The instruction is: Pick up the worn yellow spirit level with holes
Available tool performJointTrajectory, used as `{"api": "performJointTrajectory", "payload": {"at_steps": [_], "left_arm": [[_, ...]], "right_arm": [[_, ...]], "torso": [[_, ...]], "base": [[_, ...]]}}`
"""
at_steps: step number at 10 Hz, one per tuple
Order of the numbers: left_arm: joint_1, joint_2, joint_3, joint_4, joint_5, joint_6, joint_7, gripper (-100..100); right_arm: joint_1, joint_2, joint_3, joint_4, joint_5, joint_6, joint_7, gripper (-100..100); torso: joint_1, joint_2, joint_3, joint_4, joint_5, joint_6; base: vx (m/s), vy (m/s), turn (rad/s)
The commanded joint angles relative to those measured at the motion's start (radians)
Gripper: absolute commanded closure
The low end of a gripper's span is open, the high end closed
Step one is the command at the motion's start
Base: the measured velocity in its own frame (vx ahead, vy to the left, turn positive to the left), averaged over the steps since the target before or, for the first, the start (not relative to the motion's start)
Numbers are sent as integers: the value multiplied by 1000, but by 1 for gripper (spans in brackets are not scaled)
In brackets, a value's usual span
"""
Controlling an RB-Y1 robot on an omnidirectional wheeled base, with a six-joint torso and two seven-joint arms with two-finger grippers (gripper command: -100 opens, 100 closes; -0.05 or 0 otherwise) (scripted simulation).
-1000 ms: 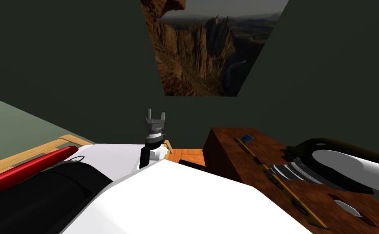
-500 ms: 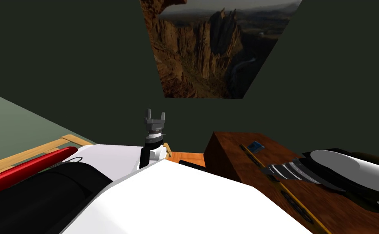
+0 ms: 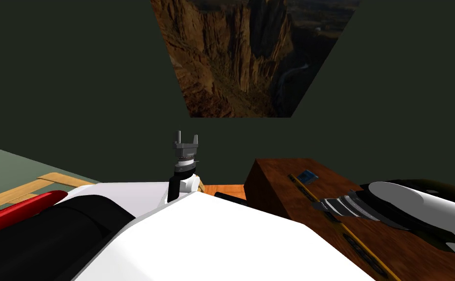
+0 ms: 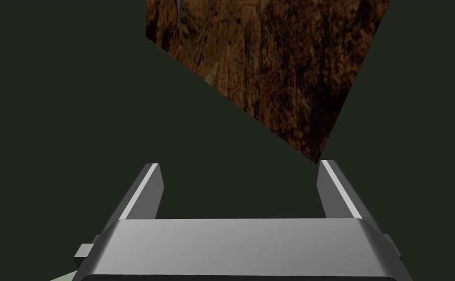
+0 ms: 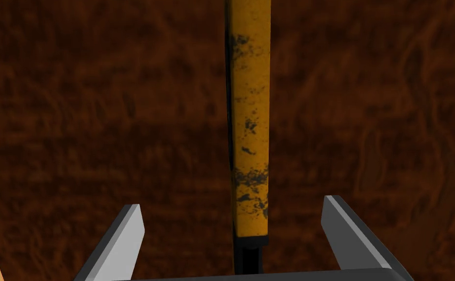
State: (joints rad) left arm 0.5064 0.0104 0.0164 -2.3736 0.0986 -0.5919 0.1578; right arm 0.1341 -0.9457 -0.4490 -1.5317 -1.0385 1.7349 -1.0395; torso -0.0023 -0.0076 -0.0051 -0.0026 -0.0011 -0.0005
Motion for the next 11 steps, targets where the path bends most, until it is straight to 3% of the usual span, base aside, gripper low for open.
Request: {"api": "performJointTrajectory", "payload": {"at_steps": [1,2,3,7,8,9,11], "left_arm": [[0,0,0,0,0,0,0,0],[0,0,0,0,0,0,0,0],[0,0,0,0,0,0,0,0],[0,0,0,0,0,0,0,0],[0,0,0,0,0,0,0,0],[0,0,0,0,0,0,0,0],[-1,0,0,0,0,0,0,0]], "right_arm": [[7,10,8,4,7,-20,32,-100],[6,5,3,2,3,-10,18,-100],[6,6,4,2,4,-13,23,100],[6,7,4,2,3,-12,22,100],[6,7,4,2,3,-12,22,0],[0,0,-1,1,0,-1,-2,100],[-6,-10,-9,-3,-7,19,-35,100]], "torso": [[0,0,0,0,0,0],[0,0,0,0,0,0],[-2,2,1,0,0,0],[-4,6,3,1,-1,0],[-4,6,3,1,-1,0],[-5,6,3,1,-1,0],[-8,11,6,3,-1,-2]], "base": [[87,63,-122],[37,28,-27],[7,6,5],[0,0,0],[0,0,0],[-70,-36,169],[-102,-62,195]]}}
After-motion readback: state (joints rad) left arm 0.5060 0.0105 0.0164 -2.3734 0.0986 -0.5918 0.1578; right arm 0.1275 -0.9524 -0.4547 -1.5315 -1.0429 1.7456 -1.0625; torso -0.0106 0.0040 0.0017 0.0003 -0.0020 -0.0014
